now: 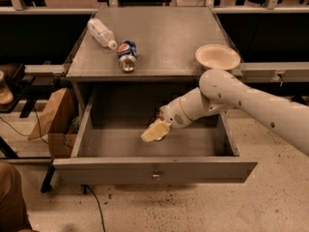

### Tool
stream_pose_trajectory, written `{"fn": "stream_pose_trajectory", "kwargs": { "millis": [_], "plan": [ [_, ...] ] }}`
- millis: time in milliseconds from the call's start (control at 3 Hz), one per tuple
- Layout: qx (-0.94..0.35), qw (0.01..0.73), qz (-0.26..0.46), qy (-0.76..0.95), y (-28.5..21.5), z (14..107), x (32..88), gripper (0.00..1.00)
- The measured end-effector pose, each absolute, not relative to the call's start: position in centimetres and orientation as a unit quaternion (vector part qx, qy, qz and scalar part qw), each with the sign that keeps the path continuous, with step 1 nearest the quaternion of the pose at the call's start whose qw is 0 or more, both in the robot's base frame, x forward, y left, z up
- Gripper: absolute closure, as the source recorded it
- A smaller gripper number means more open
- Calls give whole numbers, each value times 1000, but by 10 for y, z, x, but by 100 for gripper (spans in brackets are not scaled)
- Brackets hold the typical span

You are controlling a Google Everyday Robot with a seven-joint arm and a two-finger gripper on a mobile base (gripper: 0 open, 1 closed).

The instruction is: Place orange can into top drawer

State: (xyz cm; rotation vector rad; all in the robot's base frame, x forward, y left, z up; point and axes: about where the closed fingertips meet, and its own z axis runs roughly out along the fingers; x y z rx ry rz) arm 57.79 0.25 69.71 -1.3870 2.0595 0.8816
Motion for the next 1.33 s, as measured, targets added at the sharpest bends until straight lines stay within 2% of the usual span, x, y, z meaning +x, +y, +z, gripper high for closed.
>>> {"fn": "stream_pose_trajectory", "kwargs": {
  "millis": [667, 1000, 1333],
  "plan": [
    [-515, 274, 361, 727, 22, 706, 574, 5],
    [-520, 282, 371, 716, 27, 710, 571, 0],
    [-520, 282, 371, 716, 27, 710, 571, 0]
  ]
}}
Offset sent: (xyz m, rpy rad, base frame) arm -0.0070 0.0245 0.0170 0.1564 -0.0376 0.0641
